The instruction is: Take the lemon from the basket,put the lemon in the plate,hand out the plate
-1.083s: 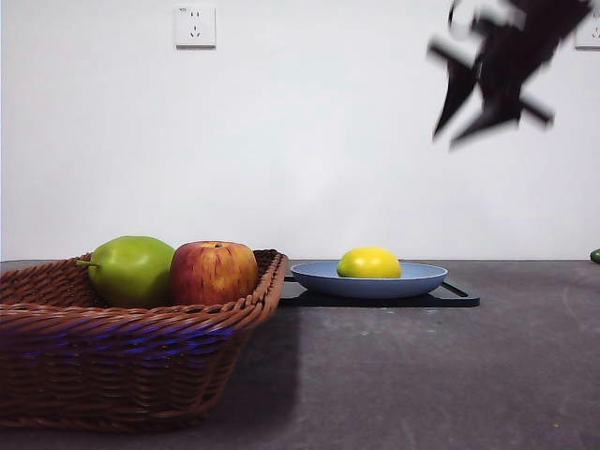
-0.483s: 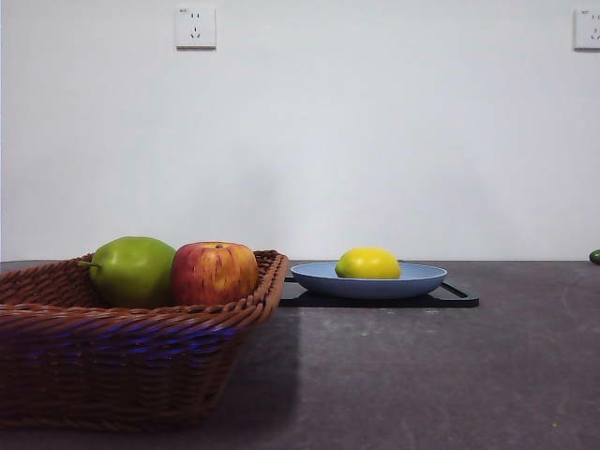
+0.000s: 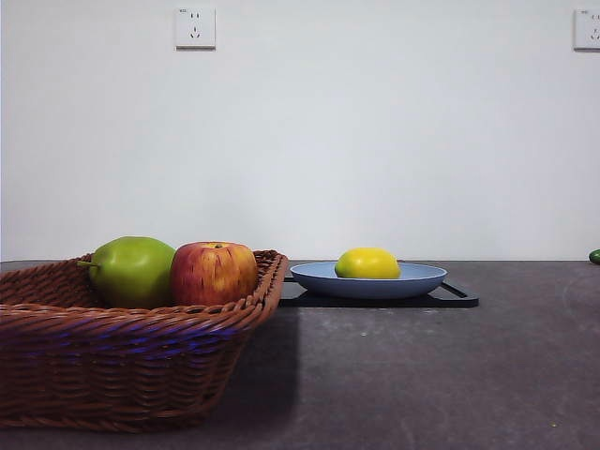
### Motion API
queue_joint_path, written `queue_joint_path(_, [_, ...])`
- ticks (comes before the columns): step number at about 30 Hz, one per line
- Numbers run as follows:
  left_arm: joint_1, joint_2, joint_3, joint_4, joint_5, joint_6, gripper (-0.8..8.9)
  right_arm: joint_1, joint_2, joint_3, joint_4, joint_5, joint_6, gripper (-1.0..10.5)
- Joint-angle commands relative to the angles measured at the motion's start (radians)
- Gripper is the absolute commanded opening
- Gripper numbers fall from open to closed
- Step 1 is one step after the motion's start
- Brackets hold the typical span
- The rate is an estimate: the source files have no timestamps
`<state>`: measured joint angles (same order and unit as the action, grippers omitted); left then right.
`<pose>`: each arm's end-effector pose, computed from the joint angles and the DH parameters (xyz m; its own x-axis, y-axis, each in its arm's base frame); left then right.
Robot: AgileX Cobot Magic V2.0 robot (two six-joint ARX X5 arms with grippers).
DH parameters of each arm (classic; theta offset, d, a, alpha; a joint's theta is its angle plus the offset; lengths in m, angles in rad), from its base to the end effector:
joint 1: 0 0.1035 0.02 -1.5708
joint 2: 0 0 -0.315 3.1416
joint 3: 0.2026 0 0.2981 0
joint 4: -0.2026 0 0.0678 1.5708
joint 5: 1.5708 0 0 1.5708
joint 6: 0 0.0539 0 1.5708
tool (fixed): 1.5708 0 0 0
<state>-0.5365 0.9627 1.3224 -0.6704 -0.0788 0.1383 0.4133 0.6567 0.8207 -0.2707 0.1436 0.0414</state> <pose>0.1809 -0.1026 0.4838 0.8560 -0.4175 -0.3048 0.4771 0.8651 0.1551 0.1581 0.0609 0.3898 0.9587 0.2642 -0.1054 -0.2629 0.9645 0.0259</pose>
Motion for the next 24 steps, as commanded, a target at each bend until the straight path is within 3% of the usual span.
queue_joint_path(1, [0.010,-0.106,-0.207,0.129,-0.015,-0.002,0.05,0.021,-0.069,-0.056,0.033,0.022,0.012,0.0])
queue_joint_path(7, [0.034,-0.315,-0.544,0.292,-0.027,-0.084,0.05,0.046,-0.241,-0.213,0.061,0.050,0.015,0.0])
queue_joint_path(12, [0.034,-0.470,-0.711,0.350,-0.027,-0.170,0.05,0.054,-0.336,-0.303,0.061,0.098,0.056,0.0])
queue_joint_path(24, [0.034,-0.525,-0.743,0.353,-0.024,-0.179,0.09,0.054,-0.350,-0.309,0.079,0.099,0.062,0.1])
